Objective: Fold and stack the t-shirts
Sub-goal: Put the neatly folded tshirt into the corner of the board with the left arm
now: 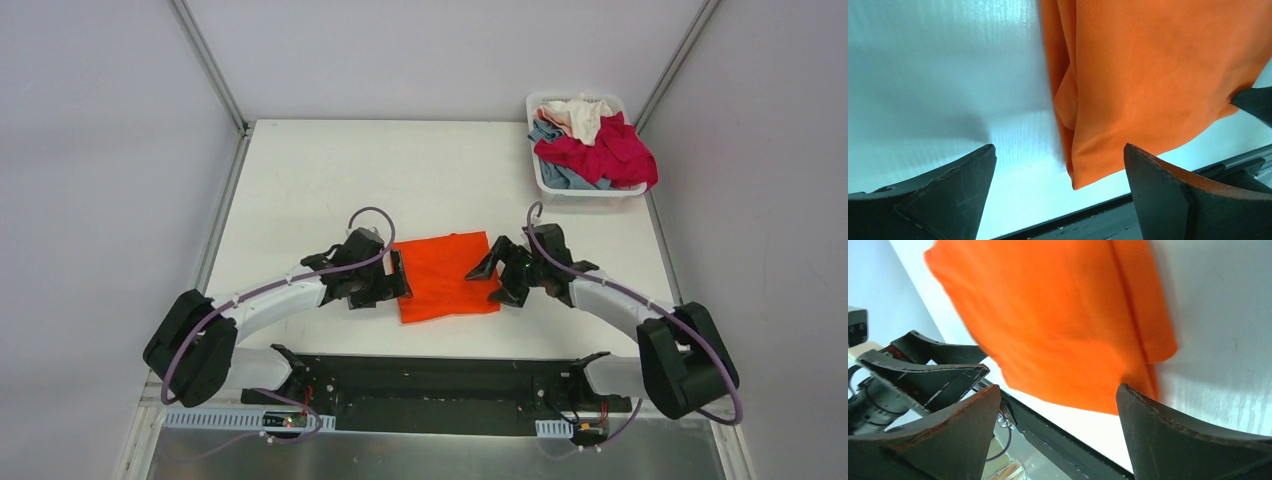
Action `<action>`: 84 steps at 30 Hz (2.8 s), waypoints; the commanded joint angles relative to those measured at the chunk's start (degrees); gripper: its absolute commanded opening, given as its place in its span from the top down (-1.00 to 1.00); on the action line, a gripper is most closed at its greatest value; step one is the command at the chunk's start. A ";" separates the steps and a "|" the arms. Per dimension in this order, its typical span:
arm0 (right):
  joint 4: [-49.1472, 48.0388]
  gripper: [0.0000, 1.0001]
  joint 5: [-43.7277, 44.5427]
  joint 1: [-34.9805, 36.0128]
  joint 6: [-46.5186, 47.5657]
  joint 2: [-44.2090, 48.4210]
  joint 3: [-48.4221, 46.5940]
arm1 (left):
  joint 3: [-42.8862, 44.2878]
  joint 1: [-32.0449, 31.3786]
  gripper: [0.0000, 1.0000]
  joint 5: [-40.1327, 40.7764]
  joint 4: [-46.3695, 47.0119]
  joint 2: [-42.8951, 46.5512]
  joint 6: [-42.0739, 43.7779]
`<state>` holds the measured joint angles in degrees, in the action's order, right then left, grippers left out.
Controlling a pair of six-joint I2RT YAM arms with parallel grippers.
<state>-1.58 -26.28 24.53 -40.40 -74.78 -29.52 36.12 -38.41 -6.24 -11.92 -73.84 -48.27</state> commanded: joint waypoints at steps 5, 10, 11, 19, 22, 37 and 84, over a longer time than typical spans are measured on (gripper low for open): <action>15.57 -0.99 5.30 -0.38 6.52 17.15 -10.72 | 7.20 0.99 -0.96 9.75 -7.37 4.67 1.64; 20.70 -0.99 14.96 -0.52 7.14 26.59 -9.49 | 10.12 1.50 -0.63 8.99 -7.33 -3.50 0.86; 21.20 -0.99 16.51 -0.59 7.03 28.24 -8.88 | 10.72 1.50 -0.53 8.55 -7.33 -4.60 0.82; 24.50 -0.99 21.79 -0.96 7.38 34.25 -6.70 | 14.87 1.42 0.14 7.35 -7.15 -16.90 0.13; 24.95 -0.99 21.94 -0.99 8.18 33.85 -6.83 | 16.26 1.41 0.51 9.03 -7.23 -19.47 0.04; 25.21 -0.99 23.41 -1.49 14.35 30.86 -6.82 | 36.35 10.71 1.00 26.33 -18.46 -31.34 16.70; 16.57 -0.99 33.09 -2.04 10.63 25.26 -1.93 | 103.93 42.15 0.75 47.95 -6.94 -74.43 56.89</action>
<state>16.05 5.41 22.74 -28.40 -49.89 -31.73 136.57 3.46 39.75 -22.50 -148.70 7.05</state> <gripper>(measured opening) 0.994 0.062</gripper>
